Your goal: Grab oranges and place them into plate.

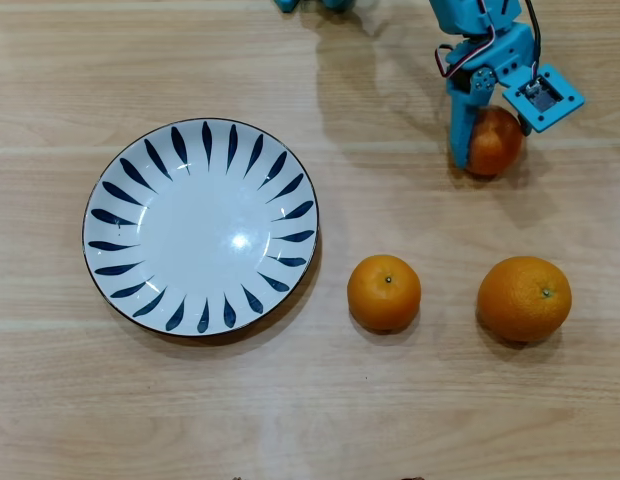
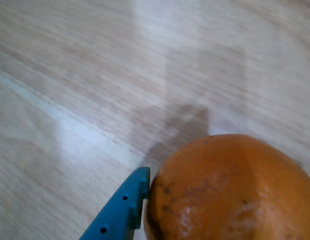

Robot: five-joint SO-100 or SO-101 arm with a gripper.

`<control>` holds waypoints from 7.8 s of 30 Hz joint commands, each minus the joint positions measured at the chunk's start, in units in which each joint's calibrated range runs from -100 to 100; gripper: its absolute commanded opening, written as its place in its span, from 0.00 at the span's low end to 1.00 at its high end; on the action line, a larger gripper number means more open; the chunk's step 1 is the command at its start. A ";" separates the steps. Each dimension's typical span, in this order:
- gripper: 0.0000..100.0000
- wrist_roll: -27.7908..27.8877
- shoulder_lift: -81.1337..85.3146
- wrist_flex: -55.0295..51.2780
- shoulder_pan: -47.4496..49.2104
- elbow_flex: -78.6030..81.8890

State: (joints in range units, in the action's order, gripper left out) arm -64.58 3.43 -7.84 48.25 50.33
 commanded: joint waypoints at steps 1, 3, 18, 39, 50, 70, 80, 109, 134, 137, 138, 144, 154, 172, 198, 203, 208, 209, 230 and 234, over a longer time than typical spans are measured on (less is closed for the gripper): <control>0.35 -0.61 -0.55 -0.11 -0.18 0.96; 0.35 -0.66 -0.81 -0.11 -0.10 1.32; 0.34 -3.69 -3.34 -0.03 1.67 2.04; 0.32 -3.17 -2.75 2.72 1.51 2.95; 0.32 7.34 11.96 1.86 -7.93 -1.12; 0.32 21.72 27.68 1.86 -45.83 -0.13; 0.31 21.72 24.81 2.55 -64.86 8.65; 0.65 21.72 21.17 1.78 -45.34 -6.92; 0.27 21.72 7.31 -2.86 -23.57 -23.49; 0.29 21.40 5.36 -2.86 -23.57 -23.85; 0.29 21.35 5.03 -2.78 -23.57 -23.85; 0.26 21.30 4.69 -2.78 -24.14 -23.03; 0.20 21.24 3.59 -2.86 -27.12 -22.94; 0.26 15.49 -11.29 7.02 -28.73 -27.74; 0.35 16.85 -22.62 7.45 -28.65 -34.99; 0.35 16.91 -25.66 7.11 -29.46 -37.61; 0.35 17.06 -28.03 7.11 -30.67 -39.33; 0.35 17.01 -28.62 7.11 -30.75 -39.60; 0.29 16.91 -34.70 7.11 -33.01 -44.04; 0.27 16.91 -34.28 7.11 -32.93 -43.86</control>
State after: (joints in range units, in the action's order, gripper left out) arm -47.42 -31.36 -0.43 15.15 7.92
